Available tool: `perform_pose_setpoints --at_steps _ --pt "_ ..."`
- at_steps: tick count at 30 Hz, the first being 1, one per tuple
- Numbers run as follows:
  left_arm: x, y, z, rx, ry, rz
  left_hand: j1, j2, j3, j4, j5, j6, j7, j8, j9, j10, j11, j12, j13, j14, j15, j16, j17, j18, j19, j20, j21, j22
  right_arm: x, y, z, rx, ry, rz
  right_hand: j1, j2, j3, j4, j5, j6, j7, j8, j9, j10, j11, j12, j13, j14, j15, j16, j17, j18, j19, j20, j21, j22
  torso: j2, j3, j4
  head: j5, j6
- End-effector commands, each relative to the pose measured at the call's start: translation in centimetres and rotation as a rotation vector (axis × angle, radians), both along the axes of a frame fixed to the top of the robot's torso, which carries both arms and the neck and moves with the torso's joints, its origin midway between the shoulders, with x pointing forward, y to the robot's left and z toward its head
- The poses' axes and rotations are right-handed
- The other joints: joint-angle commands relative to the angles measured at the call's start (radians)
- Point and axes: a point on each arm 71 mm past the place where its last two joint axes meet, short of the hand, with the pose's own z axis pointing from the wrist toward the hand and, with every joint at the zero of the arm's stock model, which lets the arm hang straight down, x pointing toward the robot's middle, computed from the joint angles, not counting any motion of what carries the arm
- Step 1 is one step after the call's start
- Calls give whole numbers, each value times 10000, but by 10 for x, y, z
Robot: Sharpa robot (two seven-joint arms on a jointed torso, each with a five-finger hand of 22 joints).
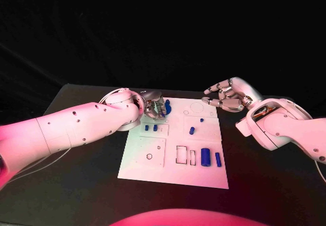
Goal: Assemble the parts on the task board
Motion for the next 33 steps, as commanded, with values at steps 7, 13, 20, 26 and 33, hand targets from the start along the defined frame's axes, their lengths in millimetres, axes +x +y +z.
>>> perform_pose_setpoints --at_steps 7,13,20,26,33 --pt "-2 19 11 -202 -80 378 -149 -69 112 -9 49 101 6 -52 -22 126 2 -89 -9 -12 35 -57 -50 -201 30 8 52 996 0 0 -1 -125 33 94 25 101 -18 -18 35 24 -25 32 -13 36 -9 45 8 626 -48 -52 804 79 -30 -16 -45 356 19 9 -11 60 7" --pt "1 30 10 -77 -54 596 -206 -103 128 -3 46 127 -1 -66 -33 159 -2 -122 -8 -14 35 -62 -68 -196 16 11 37 981 0 0 -1 -131 36 90 25 101 -18 -18 35 24 -25 32 -13 36 -9 45 8 626 -48 -52 804 79 -30 -16 -45 356 18 4 -5 55 -55" --pt "3 35 6 40 86 699 -227 -138 138 -13 44 140 -13 -76 -41 179 -8 -143 -6 -11 32 -51 -53 -192 7 12 28 972 0 0 -1 -106 -11 102 28 108 -15 -20 46 33 -28 38 -13 41 -12 48 8 626 -50 -54 802 79 -29 -17 -48 356 23 5 -27 19 -88" --pt "4 38 4 112 227 747 -244 -156 143 -16 43 147 -17 -82 -45 191 -11 -154 -5 -12 30 -49 -53 -191 3 12 24 969 0 0 -1 -94 -27 94 36 113 -10 -24 53 35 -30 40 -13 41 -14 47 5 625 -52 -55 800 79 -27 -18 -47 358 22 6 -21 14 -83" --pt "4 37 0 216 440 736 -266 -164 150 -12 43 151 -17 -90 -50 199 -11 -167 -5 -14 29 -51 -60 -188 -5 12 15 960 0 1 -1 -75 -56 87 38 115 -9 -25 55 36 -30 41 -13 41 -14 46 4 625 -52 -56 799 79 -26 -18 -47 358 28 6 -23 18 -97"
